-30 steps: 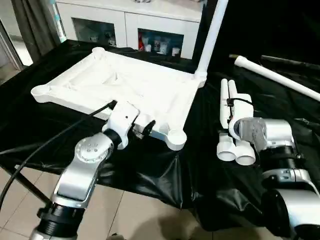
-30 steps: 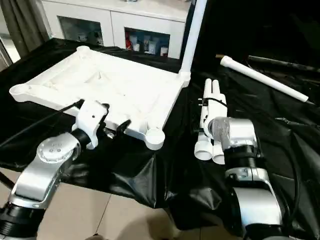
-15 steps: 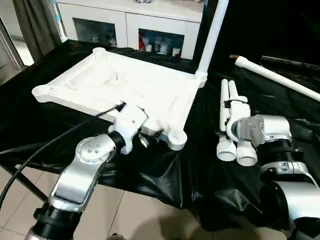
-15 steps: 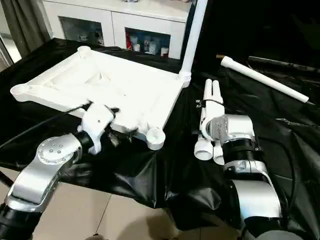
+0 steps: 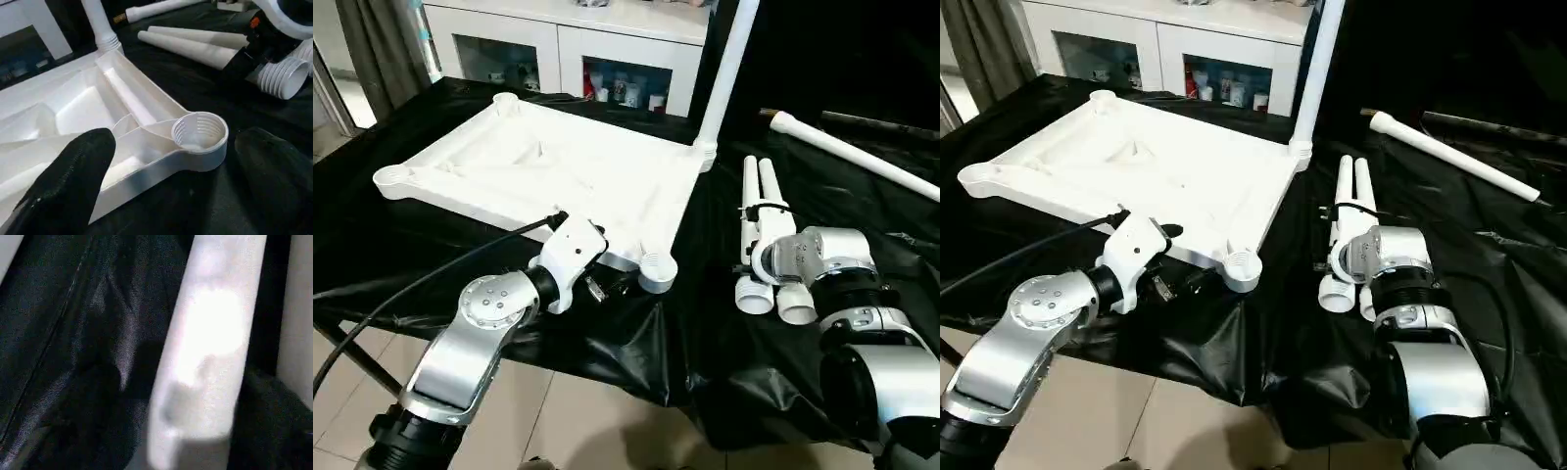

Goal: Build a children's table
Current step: Pick table leg

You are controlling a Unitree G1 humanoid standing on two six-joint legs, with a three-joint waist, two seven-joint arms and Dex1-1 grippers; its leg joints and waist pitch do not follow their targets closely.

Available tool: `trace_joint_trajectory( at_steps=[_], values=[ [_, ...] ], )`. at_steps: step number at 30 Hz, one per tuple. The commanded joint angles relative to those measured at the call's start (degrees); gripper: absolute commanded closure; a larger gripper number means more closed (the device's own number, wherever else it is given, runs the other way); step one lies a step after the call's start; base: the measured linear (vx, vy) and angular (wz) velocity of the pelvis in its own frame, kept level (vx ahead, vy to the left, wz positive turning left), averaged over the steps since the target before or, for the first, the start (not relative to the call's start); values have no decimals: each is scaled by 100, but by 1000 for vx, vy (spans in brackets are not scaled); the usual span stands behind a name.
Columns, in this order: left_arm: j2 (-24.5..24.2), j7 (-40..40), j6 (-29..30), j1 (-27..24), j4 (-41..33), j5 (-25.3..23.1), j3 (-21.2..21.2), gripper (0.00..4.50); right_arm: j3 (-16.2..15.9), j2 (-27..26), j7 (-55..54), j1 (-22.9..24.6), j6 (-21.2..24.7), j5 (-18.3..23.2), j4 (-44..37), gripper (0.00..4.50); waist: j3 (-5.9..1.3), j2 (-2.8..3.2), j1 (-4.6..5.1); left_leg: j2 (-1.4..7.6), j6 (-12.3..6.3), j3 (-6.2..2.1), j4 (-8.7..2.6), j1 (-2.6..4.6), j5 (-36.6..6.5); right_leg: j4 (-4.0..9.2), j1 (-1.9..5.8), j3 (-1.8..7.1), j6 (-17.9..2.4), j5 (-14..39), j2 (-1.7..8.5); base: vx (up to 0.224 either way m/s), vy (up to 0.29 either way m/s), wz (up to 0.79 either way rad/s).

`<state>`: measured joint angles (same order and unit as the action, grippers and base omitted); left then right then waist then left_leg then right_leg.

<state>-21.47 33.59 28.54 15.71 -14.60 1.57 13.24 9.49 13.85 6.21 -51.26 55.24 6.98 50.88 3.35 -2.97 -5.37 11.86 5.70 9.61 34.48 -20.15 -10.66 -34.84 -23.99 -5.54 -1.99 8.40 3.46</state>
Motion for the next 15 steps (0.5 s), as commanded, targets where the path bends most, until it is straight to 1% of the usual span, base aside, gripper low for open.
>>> trace_joint_trajectory(
  at_steps=[1,5,7,8,11,12,15],
  values=[
    [-37,56,74,-40,-85,55,5,0,-40,0,37,-125,-112,-22,118,96,-394,-20,-6,57,132,-3,-371,-7,-1165,475,301,255,-218,2476,420,0,0,0],
    [-82,110,121,-56,-137,84,36,0,-50,-6,54,-148,-177,-26,209,131,-400,-19,-5,57,122,-6,-371,-15,-1120,461,304,256,-231,2439,420,0,0,0],
    [-164,237,190,-90,-210,131,86,0,-49,-18,62,-153,-212,-27,248,143,-400,-2,-5,63,134,-8,-372,-10,-1122,453,300,257,-266,2385,418,0,0,0],
    [-164,237,190,-90,-210,131,86,0,-49,-18,62,-153,-212,-27,248,150,-401,-9,-2,65,139,-9,-373,-17,-1117,444,305,259,-281,2357,420,0,0,0],
    [-247,407,302,-161,-335,240,130,0,-18,-25,57,-164,-276,-17,323,180,-393,-7,6,66,144,-7,-375,-9,-1175,446,300,258,-318,2381,424,0,0,0],
    [-257,529,413,-216,-461,432,83,0,17,-31,33,-173,-329,-3,378,185,-390,-4,6,62,143,-3,-371,0,-1212,457,291,258,-326,2450,429,0,0,0],
    [-235,663,566,-253,-620,728,-22,0,36,-34,20,-179,-366,6,414,216,-379,-5,12,62,161,-6,-372,7,-1308,464,284,251,-351,2524,419,0,0,0]
  ],
)
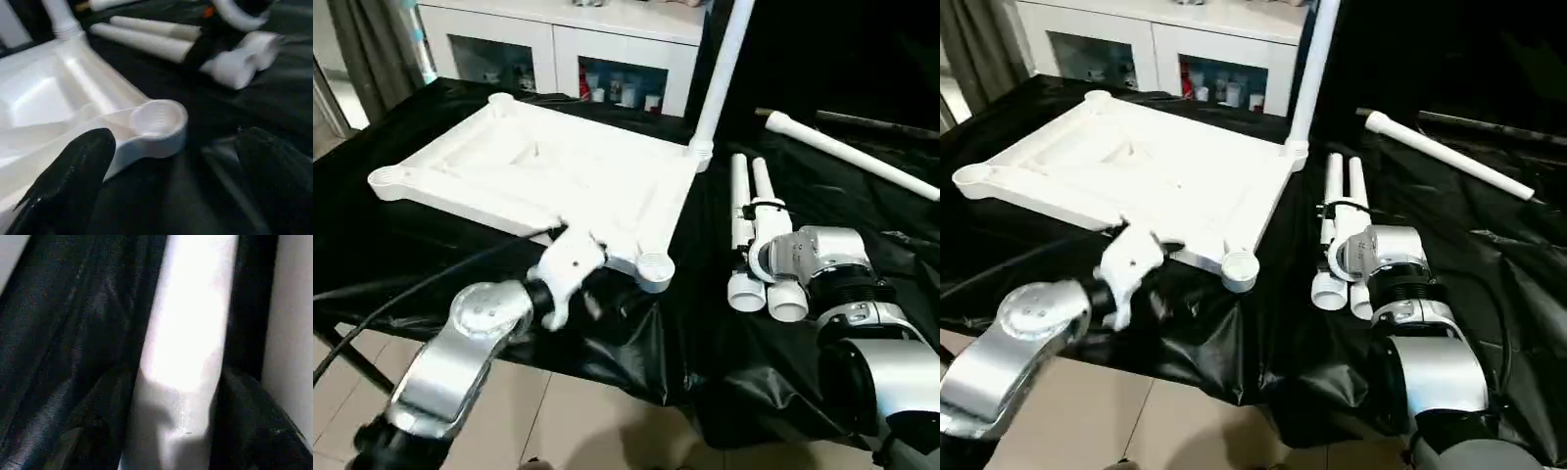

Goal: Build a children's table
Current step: Pick table leg

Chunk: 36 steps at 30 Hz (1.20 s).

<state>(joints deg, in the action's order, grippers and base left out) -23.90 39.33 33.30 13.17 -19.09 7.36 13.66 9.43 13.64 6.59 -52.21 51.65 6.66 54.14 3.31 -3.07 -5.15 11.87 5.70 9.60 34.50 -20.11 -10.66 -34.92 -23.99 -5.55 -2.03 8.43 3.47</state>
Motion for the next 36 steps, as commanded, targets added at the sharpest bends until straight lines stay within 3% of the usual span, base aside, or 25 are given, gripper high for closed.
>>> trace_joint_trajectory(
  at_steps=[1,6,13,18,20,21,22,25,26,28,29,30,33,36],
  values=[
    [0,163,177,-9,-242,284,-103,0,53,-15,-29,-84,-26,42,105,222,-373,3,-6,56,157,-4,-373,1,-1330,479,286,249,-326,2561,416,0,0,0],
    [-173,516,467,-57,-445,626,-142,0,139,-25,-92,-93,-118,75,168,254,-372,6,-6,47,171,-7,-369,1,-1358,492,278,244,-197,2727,407,0,0,0],
    [-267,366,579,-36,-388,588,-214,0,363,-41,-336,-78,-232,178,63,259,-386,31,-5,48,207,-12,-377,-1,-1314,464,289,246,-223,2499,390,0,0,0],
    [371,-666,445,325,170,376,-634,0,886,-175,-853,54,-608,446,-629,259,-399,69,0,30,215,0,-370,1,-1256,470,303,249,-190,2319,363,0,0,0],
    [530,-857,322,419,284,397,-770,0,939,-198,-913,100,-664,473,-808,259,-412,79,-13,33,197,-10,-372,2,-1228,464,316,244,-146,2299,368,0,0,0],
    [663,-1009,227,495,364,444,-897,0,950,-212,-957,145,-697,477,-967,259,-405,54,-4,23,181,0,-369,-20,-1186,478,322,242,-119,2257,357,0,0,0],
    [816,-1164,215,608,464,544,-1060,0,967,-234,-983,204,-739,491,-1226,259,-423,148,-12,28,214,-10,-363,5,-1157,453,314,247,-160,2157,357,0,0,0],
    [1055,-1374,257,825,631,713,-1270,0,1064,-315,-1029,402,-978,564,-1949,259,-433,105,-9,22,162,-1,-367,-12,-1109,456,331,250,-188,1916,342,0,0,0],
    [1172,-1419,245,938,719,777,-1313,0,1122,-381,-1027,573,-1086,641,-2479,259,-424,169,-5,18,151,3,-368,2,-1129,481,317,253,-197,1875,332,0,0,0],
    [1326,-1403,226,1093,857,846,-1315,0,1219,-510,-898,882,-1441,827,-3235,259,-439,130,-18,17,90,1,-370,-4,-1066,463,343,251,-158,1816,334,0,0,0],
    [1383,-1356,205,1167,931,866,-1267,0,1269,-604,-706,1117,-1832,975,-3661,259,-440,171,-17,13,74,-4,-372,-17,-1058,456,348,249,-159,1821,337,0,0,0],
    [1435,-1343,236,1236,992,899,-1252,0,1255,-633,-560,1296,-2080,1029,-3952,259,-443,166,-14,15,9,2,-373,-16,-1089,484,343,245,-108,1899,340,0,0,0],
    [1805,-1312,585,1664,1197,1382,-1454,0,1273,-668,-253,1836,-1825,1382,-5056,259,-441,139,-44,3,-71,32,-360,6,-981,492,341,262,-87,1845,313,0,0,0],
    [2191,-1251,846,2150,1398,1935,-1631,0,1139,-613,608,2329,-1634,1993,-5947,259,-416,80,-53,4,-185,18,-366,-43,-1070,544,368,225,-37,2182,335,0,0,0]
  ],
)
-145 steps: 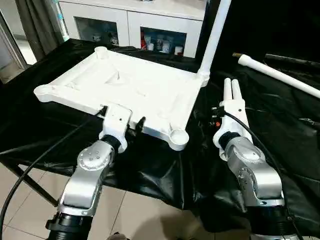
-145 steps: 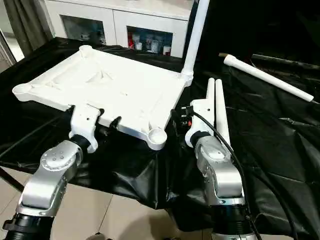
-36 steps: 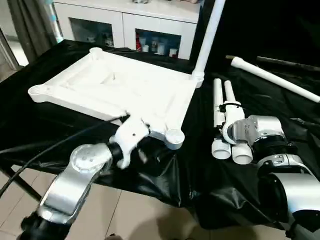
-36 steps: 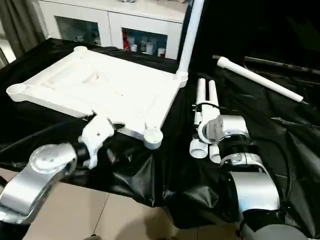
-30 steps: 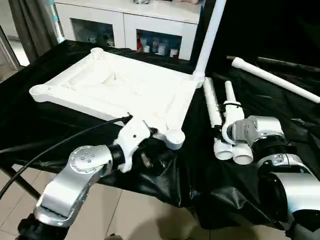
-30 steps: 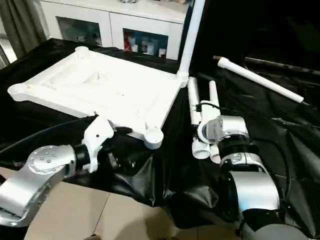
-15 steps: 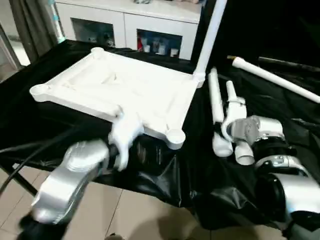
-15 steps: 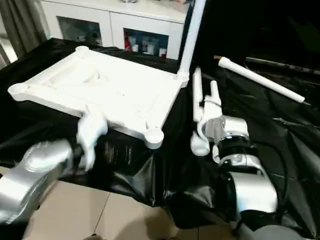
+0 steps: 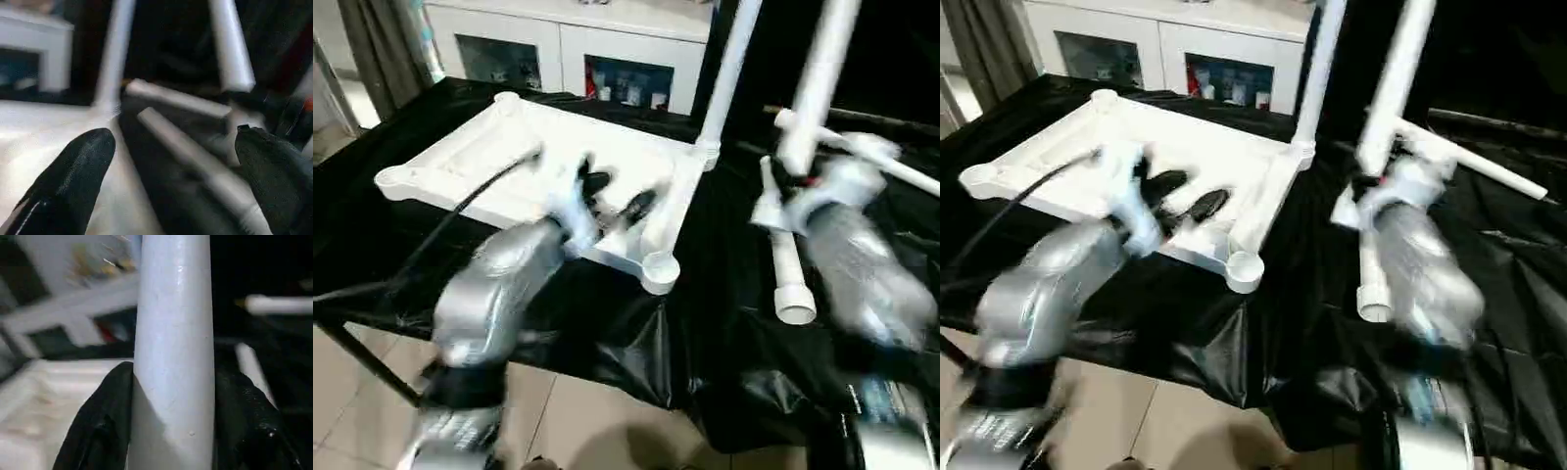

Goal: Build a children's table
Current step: Pick table leg

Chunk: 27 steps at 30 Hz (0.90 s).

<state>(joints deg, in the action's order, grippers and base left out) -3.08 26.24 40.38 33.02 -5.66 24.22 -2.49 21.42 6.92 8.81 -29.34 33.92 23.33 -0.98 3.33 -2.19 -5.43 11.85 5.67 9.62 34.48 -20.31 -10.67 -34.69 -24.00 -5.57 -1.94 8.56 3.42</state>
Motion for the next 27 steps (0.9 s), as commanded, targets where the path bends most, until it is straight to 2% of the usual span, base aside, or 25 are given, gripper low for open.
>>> trace_joint_trajectory(
  at_steps=[1,2,3,4,5,6,7,8,9,10,11,12,17,18,20,22,23,24,25,26,27],
  values=[
    [109,58,138,165,54,249,-16,0,-60,59,386,42,140,327,-435,259,-418,-9,-25,5,-181,17,-364,-23,-1069,521,369,227,-46,2170,339,0,0,0],
    [169,66,142,247,101,302,-34,0,-93,71,530,110,229,439,-550,259,-404,-62,9,-23,-218,16,-354,-59,-1054,564,376,200,121,2521,332,0,0,0],
    [357,-63,219,495,306,421,-152,0,-331,182,856,296,188,465,-677,259,-410,-68,-1,-30,-220,19,-338,-68,-1023,587,379,195,192,2640,348,0,0,0],
    [432,-107,249,591,390,493,-217,0,-444,225,1015,354,116,457,-683,259,-412,-74,-21,-46,-252,42,-305,-32,-1007,639,333,193,318,2825,341,0,0,0],
    [472,-101,236,676,459,537,-236,0,-565,255,1252,432,-35,508,-705,260,-409,-76,-13,-54,-261,40,-301,-55,-984,643,342,183,351,2868,339,0,0,0],
    [506,-87,281,750,518,602,-262,0,-647,271,1441,476,-129,570,-716,260,-406,-123,-11,-64,-287,33,-289,-87,-998,691,342,148,508,3103,349,0,0,0],
    [506,-87,281,750,518,602,-262,0,-647,271,1441,476,-129,570,-716,260,-405,-105,-17,-66,-294,32,-286,-76,-1013,701,328,142,537,3168,352,0,0,0],
    [579,-54,437,915,701,744,-324,0,-782,326,1791,580,67,820,-822,260,-420,-162,-15,-76,-329,45,-267,-78,-986,710,326,130,579,3181,336,0,0,0],
    [605,-40,469,968,780,770,-333,0,-809,317,1904,604,193,953,-860,261,-425,-157,-40,-68,-337,38,-268,-59,-967,697,316,128,577,3155,341,0,0,0],
    [614,-26,485,1027,911,772,-305,0,-861,308,2101,663,393,1168,-943,261,-437,-134,-51,-32,-372,20,-294,-64,-859,673,324,135,500,2944,344,0,0,0],
    [617,-22,459,1041,960,753,-287,0,-895,309,2188,691,462,1244,-980,261,-440,-142,-50,-15,-393,10,-306,-76,-799,658,337,134,455,2813,340,0,0,0],
    [617,-14,402,1065,1029,717,-260,0,-943,310,2283,733,546,1327,-1027,261,-460,-127,-71,43,-416,-18,-326,-82,-648,592,349,153,272,2396,357,0,0,0],
    [730,-83,414,1178,1204,902,-436,0,-1058,374,2604,878,775,1599,-1141,261,-483,-120,-161,110,-421,-26,-336,-80,-283,455,381,220,-230,1493,415,0,0,0],
    [744,-103,448,1182,1237,931,-465,0,-1081,385,2685,917,798,1662,-1150,261,-473,-64,-193,118,-417,-21,-338,-59,-300,423,377,237,-456,1254,433,0,0,0],
    [747,-110,459,1181,1248,937,-473,0,-1091,389,2710,932,801,1679,-1153,261,-469,-109,-212,112,-398,-11,-346,-68,-345,422,406,242,-539,1217,437,0,0,0],
    [793,-232,536,1180,1364,1004,-532,0,-1129,468,2871,1060,865,1889,-1199,261,-422,-93,-247,103,-384,2,-355,-55,-519,469,392,247,-500,1460,446,0,0,0],
    [805,-237,546,1179,1354,1035,-552,0,-1133,473,2882,1076,882,1909,-1212,261,-424,-98,-262,98,-376,5,-354,-54,-552,480,399,248,-464,1562,450,0,0,0],
    [861,-222,587,1166,1275,1214,-643,0,-1174,491,2915,1156,936,1945,-1262,261,-397,-3,-287,100,-322,-2,-369,-42,-677,527,373,248,-409,1766,452,0,0,0],
    [896,-187,631,1153,1220,1343,-697,0,-1210,492,2916,1196,925,1907,-1272,261,-405,-39,-294,96,-282,-8,-368,-44,-739,538,393,238,-362,1860,458,0,0,0],
    [896,-187,631,1153,1220,1343,-697,0,-1210,492,2916,1196,925,1907,-1272,261,-395,-56,-283,94,-251,-19,-380,-66,-767,541,398,229,-330,1945,455,0,0,0],
    [939,-182,706,1147,1176,1456,-751,18,-1248,502,2905,1233,896,1840,-1270,261,-392,-59,-279,90,-241,-19,-383,-65,-804,559,394,223,-280,2045,448,0,0,0]
  ],
)
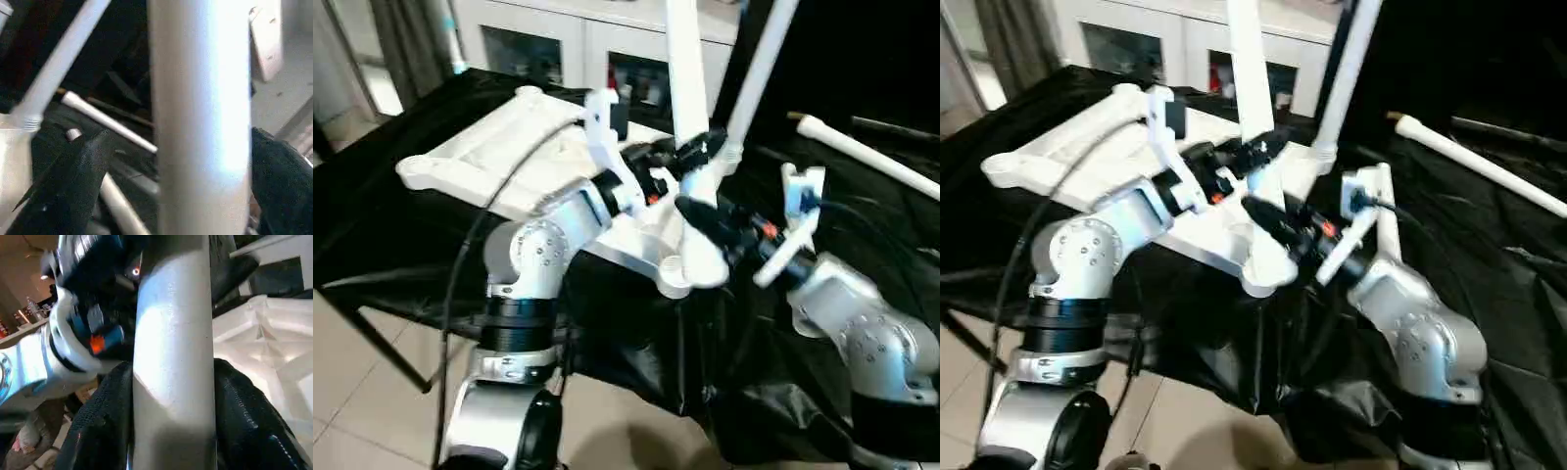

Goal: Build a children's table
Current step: Pick table leg

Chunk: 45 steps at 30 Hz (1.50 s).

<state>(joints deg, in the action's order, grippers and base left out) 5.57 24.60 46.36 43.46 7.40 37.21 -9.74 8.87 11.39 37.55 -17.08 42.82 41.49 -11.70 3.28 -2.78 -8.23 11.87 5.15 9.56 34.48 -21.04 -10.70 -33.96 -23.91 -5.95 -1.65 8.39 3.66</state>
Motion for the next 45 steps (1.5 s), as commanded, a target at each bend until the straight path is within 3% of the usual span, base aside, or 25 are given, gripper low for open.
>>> trace_joint_trajectory(
  at_steps=[1,4,9,18,26,30,42,45],
  values=[
    [86,-20,126,101,-148,174,-27,29,-12,59,18,18,-9,-11,-198,261,-381,14,1,80,-165,-11,-377,14,-844,511,376,258,-251,2221,434,0,0,0],
    [132,-17,200,78,-234,231,7,48,-72,58,-39,69,-59,-134,-215,261,-375,22,13,82,-135,-20,-384,20,-898,542,360,247,-98,2406,421,0,0,0],
    [227,-165,436,68,-412,473,-47,89,-334,100,-333,35,-264,-554,-214,261,-395,30,27,81,-120,-30,-378,5,-789,506,372,250,-109,2161,411,0,0,0],
    [144,-401,645,-79,-573,467,-17,169,-466,71,-485,14,-349,-725,-214,261,-435,65,21,102,-120,-34,-373,13,-783,464,388,260,-251,1840,412,0,0,0],
    [64,-484,778,-221,-748,453,37,224,-551,104,-512,-27,-456,-803,-105,261,-423,32,21,92,-86,-26,-380,17,-855,494,371,253,-106,2119,405,0,0,0],
    [-9,-645,868,-253,-758,361,92,252,-582,117,-500,-41,-493,-838,-72,261,-424,60,20,93,-78,-31,-381,12,-842,482,367,260,-100,2043,407,0,0,0],
    [-108,-665,953,-285,-781,269,217,261,-626,156,-568,-22,-494,-868,-131,261,-424,48,27,87,-67,-27,-382,15,-856,492,368,257,-56,2083,402,0,0,0],
    [-228,-566,957,-303,-835,189,377,261,-630,155,-609,-43,-522,-923,-108,191,-424,51,30,93,-55,-33,-386,15,-850,483,365,260,-34,2071,402,0,0,0]
  ],
)
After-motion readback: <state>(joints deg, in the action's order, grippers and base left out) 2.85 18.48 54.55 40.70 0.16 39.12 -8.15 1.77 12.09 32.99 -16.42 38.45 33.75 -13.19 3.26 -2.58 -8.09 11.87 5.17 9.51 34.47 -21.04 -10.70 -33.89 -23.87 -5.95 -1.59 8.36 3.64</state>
